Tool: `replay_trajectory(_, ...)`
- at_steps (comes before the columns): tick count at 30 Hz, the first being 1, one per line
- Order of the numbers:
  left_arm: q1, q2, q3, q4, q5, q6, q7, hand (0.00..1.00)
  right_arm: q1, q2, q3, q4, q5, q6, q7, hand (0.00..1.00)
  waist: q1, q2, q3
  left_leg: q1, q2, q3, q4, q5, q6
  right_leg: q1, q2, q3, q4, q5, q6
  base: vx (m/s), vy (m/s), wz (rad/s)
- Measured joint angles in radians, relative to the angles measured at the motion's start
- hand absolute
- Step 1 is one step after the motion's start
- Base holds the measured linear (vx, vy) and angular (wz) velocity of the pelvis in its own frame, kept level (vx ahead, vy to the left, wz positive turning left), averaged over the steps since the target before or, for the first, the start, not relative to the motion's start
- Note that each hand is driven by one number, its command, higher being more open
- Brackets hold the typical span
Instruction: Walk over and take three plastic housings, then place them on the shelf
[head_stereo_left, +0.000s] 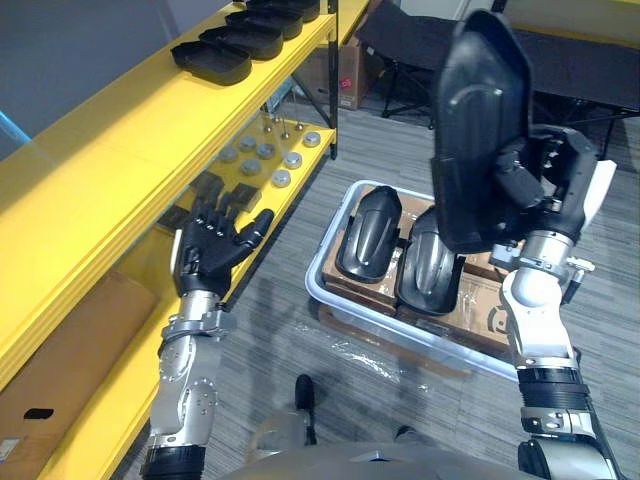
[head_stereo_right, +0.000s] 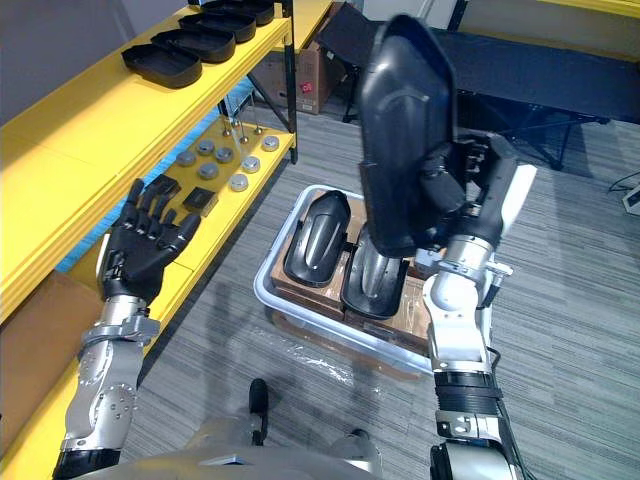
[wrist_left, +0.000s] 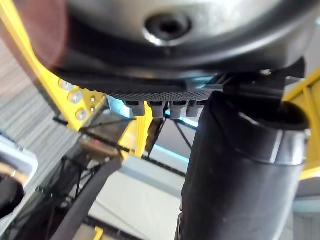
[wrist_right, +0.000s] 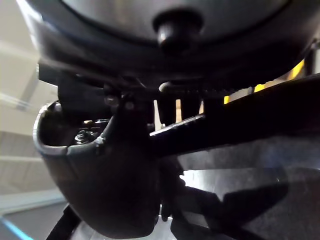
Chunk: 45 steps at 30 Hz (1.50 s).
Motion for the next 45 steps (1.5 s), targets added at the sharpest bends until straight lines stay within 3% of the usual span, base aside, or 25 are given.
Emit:
replay_trajectory(5,-0.026,-0.001,-0.124,0.000,-0.127,0.068,-0.048,1.00,0.000,0.029,0.094,0.000,-0.061,-0.032,0.027,0.00,-0.007,-0.002,-0.021,0.003,0.006,0.021,0.000,0.001,-0.003,-0.007,0.003,0.018,-0.004,0.008,-0.002,-0.02,0.002,-0.12)
replay_trajectory(14,-0.079,-0.001,-0.166,0.000,-0.210,0.065,-0.103,1.00,-0.001,0.034,0.173,0.000,-0.230,-0.059,-0.017,0.00,-0.003,-0.007,-0.045,0.002,0.011,0.030,0.000,0.003,-0.006,-0.007,0.010,0.026,-0.019,0.017,-0.004,0.00,-0.001,-0.03)
replay_trajectory(23,-0.081,0.005,-0.208,0.000,-0.211,0.065,-0.122,1.00,-0.001,0.067,0.274,0.002,-0.239,-0.083,-0.024,0.00,-0.004,-0.020,-0.069,0.000,0.012,0.030,0.000,0.003,-0.007,-0.006,0.013,0.025,-0.032,0.021,-0.007,0.00,0.000,0.00)
replay_trajectory(32,-0.087,0.004,-0.246,0.000,-0.120,0.064,-0.062,1.00,-0.001,0.075,0.365,0.019,-0.239,-0.104,-0.003,0.00,-0.003,-0.031,-0.084,-0.001,0.012,0.025,0.000,0.005,-0.008,-0.006,0.014,0.022,-0.032,0.020,-0.007,0.00,0.000,0.00)
replay_trajectory(45,-0.087,0.004,-0.272,0.002,-0.115,0.065,0.000,1.00,-0.001,0.112,0.409,0.051,-0.238,-0.105,-0.002,0.00,-0.003,-0.041,-0.094,-0.001,0.013,0.022,0.000,0.007,-0.010,-0.008,0.016,0.019,-0.032,0.018,-0.010,0.00,0.000,0.00)
